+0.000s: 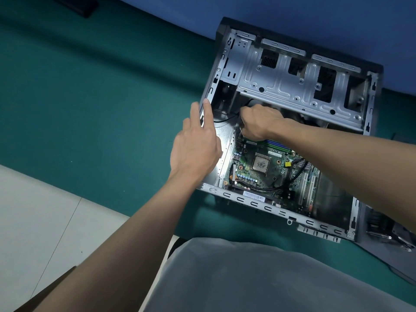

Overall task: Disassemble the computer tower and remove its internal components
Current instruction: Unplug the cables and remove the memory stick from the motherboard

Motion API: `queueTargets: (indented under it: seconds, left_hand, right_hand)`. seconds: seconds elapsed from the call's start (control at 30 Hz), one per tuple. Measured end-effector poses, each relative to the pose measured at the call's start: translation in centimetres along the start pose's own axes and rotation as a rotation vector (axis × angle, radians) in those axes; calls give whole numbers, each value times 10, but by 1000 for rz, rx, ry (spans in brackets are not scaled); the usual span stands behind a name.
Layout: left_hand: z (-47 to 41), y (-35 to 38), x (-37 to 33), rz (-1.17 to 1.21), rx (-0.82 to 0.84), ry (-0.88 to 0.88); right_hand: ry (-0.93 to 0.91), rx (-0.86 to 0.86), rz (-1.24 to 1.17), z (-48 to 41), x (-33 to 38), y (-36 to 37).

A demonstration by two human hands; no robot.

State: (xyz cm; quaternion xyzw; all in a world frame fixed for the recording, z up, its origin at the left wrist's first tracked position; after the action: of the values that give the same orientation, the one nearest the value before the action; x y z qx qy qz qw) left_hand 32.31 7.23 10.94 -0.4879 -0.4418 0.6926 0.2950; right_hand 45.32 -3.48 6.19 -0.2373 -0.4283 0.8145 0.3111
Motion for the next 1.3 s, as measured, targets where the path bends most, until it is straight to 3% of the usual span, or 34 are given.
queueTargets:
  seconds: [0.1,0.3,0.5,0.67,0.87,1.03,1.3]
  left_hand:
    - [0,0,0,-3,1,0]
    - [0,0,0,-4,2,1]
    - [0,0,-1,1,4,1]
    - [0,0,-1,-3,5,-1]
    - [0,-1,-1,0,-2,3]
    - [0,0,-1,-5,1,2]
    - [0,-1,0,-5,-3,3]
  right_hand:
    - [79,-6,75,1,-4,1]
    - [-2,4,-40,0,-2,5]
    - [57,-35,56,-3,-6,4]
    - [10,77,-80,-2,-5,3]
    - [59,18,45,0,-7,4]
    - [12,46,-74,0,-4,4]
    - [32,-1,-37,1,-6,2]
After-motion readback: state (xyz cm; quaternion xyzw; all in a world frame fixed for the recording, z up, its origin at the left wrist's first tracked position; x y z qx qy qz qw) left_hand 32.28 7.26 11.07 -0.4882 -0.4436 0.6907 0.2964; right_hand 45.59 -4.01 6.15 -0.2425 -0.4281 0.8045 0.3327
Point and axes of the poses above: each hand's wrist, its own z-axis away from the middle knuckle, its own y-axis out of the palm, x = y × z, the point moved 5 cm from there along -z, towards the middle knuckle, and after that the axes turned 12 degrees about z, right-handed, at the moved point
